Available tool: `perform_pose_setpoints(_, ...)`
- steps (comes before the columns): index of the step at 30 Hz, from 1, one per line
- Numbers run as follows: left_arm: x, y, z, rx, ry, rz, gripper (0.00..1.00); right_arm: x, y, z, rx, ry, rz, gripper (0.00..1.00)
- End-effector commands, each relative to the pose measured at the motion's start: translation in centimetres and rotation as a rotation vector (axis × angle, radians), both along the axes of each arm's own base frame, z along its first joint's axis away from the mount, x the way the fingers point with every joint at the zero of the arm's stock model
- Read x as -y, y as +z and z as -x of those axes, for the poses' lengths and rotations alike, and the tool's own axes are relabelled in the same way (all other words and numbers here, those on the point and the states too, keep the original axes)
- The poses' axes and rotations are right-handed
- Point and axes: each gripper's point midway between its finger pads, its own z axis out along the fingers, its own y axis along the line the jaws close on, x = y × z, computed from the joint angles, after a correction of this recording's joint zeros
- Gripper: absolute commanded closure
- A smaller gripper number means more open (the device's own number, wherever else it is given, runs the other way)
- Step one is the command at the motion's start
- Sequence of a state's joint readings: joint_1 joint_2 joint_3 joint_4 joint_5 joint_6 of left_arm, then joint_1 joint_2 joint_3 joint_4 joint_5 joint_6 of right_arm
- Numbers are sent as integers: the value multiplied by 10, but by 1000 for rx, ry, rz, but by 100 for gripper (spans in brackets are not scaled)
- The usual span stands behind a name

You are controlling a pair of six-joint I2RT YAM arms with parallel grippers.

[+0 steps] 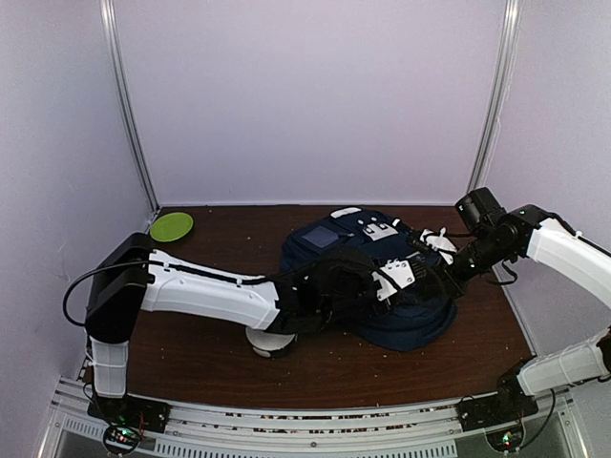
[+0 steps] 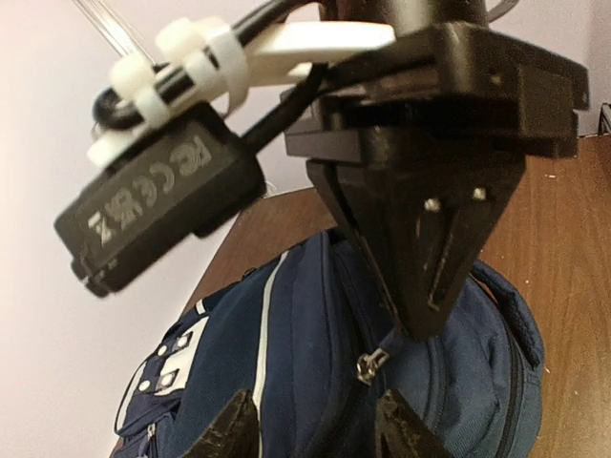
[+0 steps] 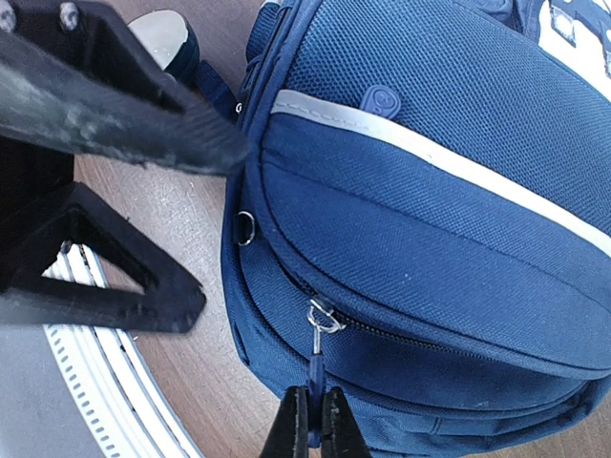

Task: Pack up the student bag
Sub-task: Hold the upper front pocket of the student bag, then zip the upper front pocket of the student bag.

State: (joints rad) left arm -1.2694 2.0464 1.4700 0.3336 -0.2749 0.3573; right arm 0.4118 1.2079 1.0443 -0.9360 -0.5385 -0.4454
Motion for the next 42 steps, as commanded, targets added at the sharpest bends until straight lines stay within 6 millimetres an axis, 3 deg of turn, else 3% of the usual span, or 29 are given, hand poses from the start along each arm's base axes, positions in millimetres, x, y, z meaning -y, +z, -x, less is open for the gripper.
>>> perform_pose_setpoints(1, 17, 3, -17, -14, 17, -2, 56, 0, 3, 16, -29, 31, -18, 100)
perform_pose_setpoints(6, 18, -14, -14, -27, -3, -21, 59, 0, 6, 16, -19, 28, -19, 100)
perform_pose_setpoints(12, 11, -26, -11, -43, -5, -44, 55, 3, 1, 15, -26, 23, -10, 100)
perform_pose_setpoints(18, 16, -44, -29, -34, 63, -107, 57, 2, 3, 14, -20, 25, -15, 100)
perform_pose_setpoints(23, 18, -67, -47, 26, 129, -214, 70, 2, 6, 12, -18, 22, -20, 100)
perform_pose_setpoints(26, 12, -65, -48, 46, 139, -234, 78, 6, 3, 9, -18, 8, -6, 100)
perform_pose_setpoints(32, -13, -47, -45, 80, 166, -231, 88, 37, -9, -14, -46, -103, 29, 100)
perform_pose_setpoints(39, -36, -60, -45, 78, 199, -285, 100, 68, -19, -49, -65, -198, 78, 100)
perform_pose_setpoints(42, -45, -60, -42, 59, 199, -276, 100, 85, -22, -70, -53, -256, 101, 100)
